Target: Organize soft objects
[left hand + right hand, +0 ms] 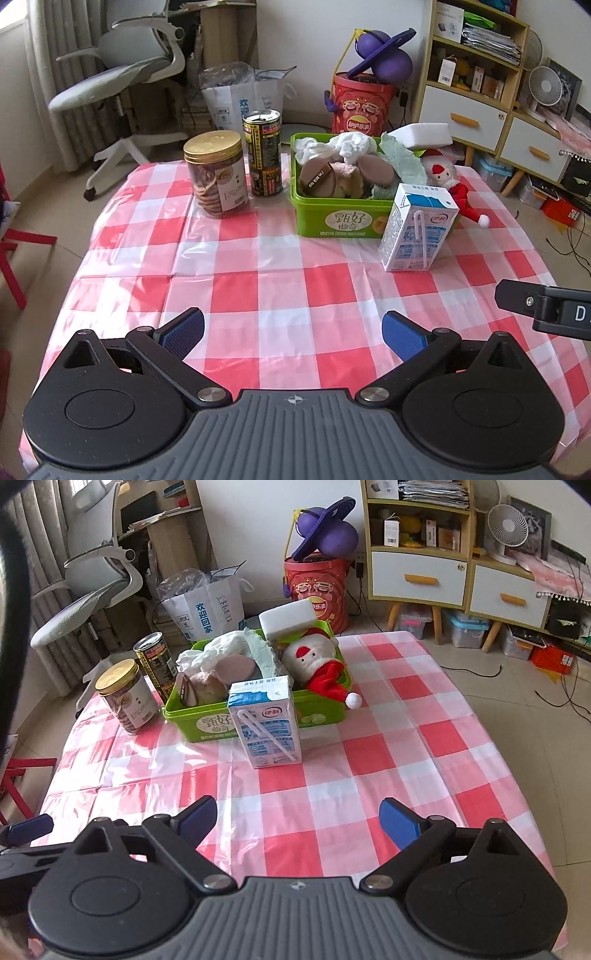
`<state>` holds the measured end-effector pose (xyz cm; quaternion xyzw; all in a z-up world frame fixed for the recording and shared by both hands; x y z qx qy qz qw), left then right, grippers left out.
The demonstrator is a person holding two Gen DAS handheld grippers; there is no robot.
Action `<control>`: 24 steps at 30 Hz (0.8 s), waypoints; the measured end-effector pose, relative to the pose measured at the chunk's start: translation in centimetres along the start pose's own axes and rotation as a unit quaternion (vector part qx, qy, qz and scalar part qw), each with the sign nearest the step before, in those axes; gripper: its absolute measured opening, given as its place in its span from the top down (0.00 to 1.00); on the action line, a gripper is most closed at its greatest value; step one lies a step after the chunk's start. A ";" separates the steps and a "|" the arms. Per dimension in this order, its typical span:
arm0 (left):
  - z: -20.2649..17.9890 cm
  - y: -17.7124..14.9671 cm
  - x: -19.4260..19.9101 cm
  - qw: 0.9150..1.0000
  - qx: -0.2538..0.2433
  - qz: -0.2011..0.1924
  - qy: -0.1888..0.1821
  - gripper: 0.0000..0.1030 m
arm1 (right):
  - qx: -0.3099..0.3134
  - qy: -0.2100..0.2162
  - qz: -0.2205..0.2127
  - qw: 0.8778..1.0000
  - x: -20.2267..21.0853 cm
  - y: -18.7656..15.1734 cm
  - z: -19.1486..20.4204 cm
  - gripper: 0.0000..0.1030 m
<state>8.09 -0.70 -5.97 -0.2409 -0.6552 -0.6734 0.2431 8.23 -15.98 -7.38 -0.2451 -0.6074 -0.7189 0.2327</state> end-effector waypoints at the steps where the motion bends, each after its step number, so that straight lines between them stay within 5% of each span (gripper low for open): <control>1: 0.0 0.0 0.0 1.000 -0.001 0.000 0.000 0.05 | 0.000 -0.001 0.000 1.000 0.0 0.0 0.0 0.22; 24: -0.2 0.0 0.1 1.000 0.000 0.000 -0.003 0.05 | -0.004 0.001 -0.003 1.000 0.0 0.1 0.0 0.22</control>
Point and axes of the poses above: each gripper's, at about its wrist camera, not at the fingertips, and x roughly against the way its jaws point, z to its left, y to its top, the point moved 9 cm from there along -x, roughly the way its jaws point, and after that the axes turned 8 degrees about -z, right-handed, at the moved point
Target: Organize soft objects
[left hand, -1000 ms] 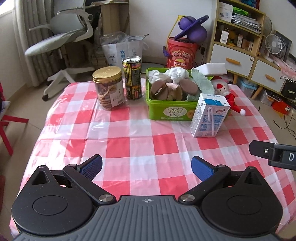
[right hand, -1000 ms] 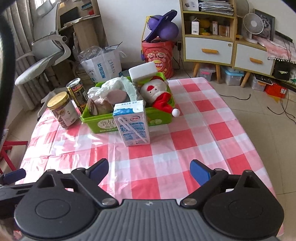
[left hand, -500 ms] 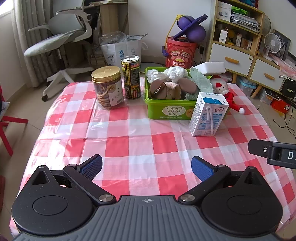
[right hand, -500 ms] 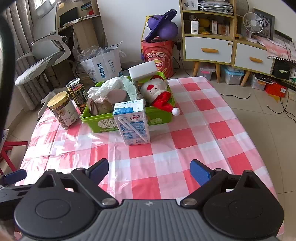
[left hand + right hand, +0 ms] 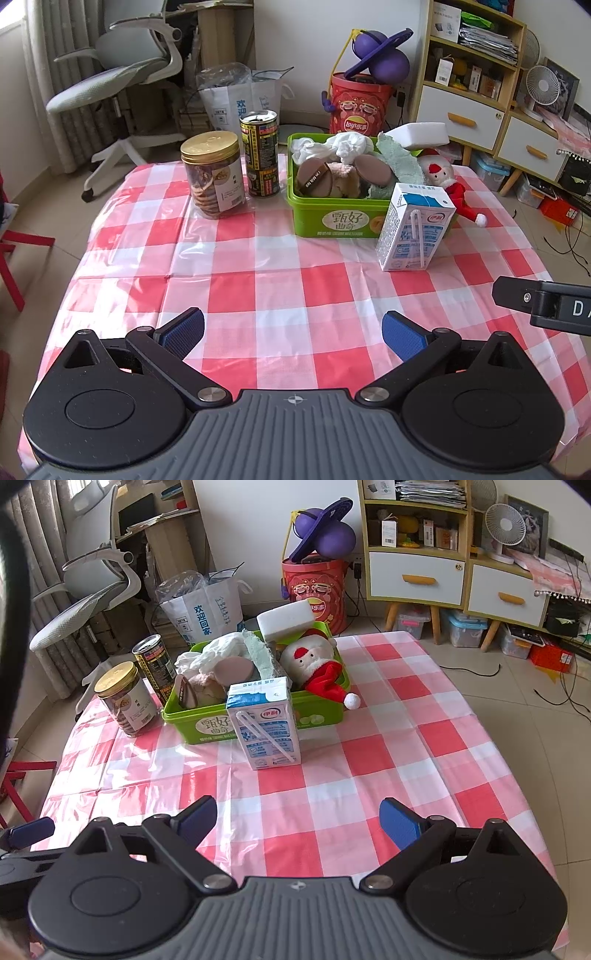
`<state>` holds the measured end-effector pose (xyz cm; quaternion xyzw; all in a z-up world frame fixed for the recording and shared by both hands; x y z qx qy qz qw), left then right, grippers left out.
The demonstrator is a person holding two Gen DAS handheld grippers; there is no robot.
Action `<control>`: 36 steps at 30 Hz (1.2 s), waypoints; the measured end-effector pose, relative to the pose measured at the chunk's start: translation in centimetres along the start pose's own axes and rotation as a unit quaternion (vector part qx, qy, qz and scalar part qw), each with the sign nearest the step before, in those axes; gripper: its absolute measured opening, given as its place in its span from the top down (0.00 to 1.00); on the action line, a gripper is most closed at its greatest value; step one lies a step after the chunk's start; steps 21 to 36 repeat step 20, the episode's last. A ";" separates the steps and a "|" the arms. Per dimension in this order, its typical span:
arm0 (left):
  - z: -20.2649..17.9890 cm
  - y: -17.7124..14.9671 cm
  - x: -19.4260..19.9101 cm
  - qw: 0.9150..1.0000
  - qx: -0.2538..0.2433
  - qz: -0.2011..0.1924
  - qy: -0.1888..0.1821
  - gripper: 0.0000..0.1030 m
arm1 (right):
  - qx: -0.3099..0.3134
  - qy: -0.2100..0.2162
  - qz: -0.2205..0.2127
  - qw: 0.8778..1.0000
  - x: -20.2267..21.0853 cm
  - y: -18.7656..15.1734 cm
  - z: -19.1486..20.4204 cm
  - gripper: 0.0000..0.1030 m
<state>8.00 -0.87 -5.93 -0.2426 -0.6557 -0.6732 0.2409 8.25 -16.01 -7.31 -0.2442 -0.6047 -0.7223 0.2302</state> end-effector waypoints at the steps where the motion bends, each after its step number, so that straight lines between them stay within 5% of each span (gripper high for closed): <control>1: 0.0 0.0 0.0 1.000 0.000 0.000 0.000 0.05 | 0.000 0.000 -0.001 1.000 0.0 0.0 0.0 0.22; 36: -0.2 -0.2 -0.3 1.000 0.000 0.002 -0.004 0.05 | -0.001 0.001 -0.001 1.000 0.0 -0.1 0.0 0.22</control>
Point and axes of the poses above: each gripper's, at about its wrist camera, not at the fingertips, and x roughly against the way its jaws point, z to its left, y to its top, the point moved 9 cm from there along -x, roughly the way its jaws point, and after that the axes turned 8 degrees about -z, right-handed, at the moved point
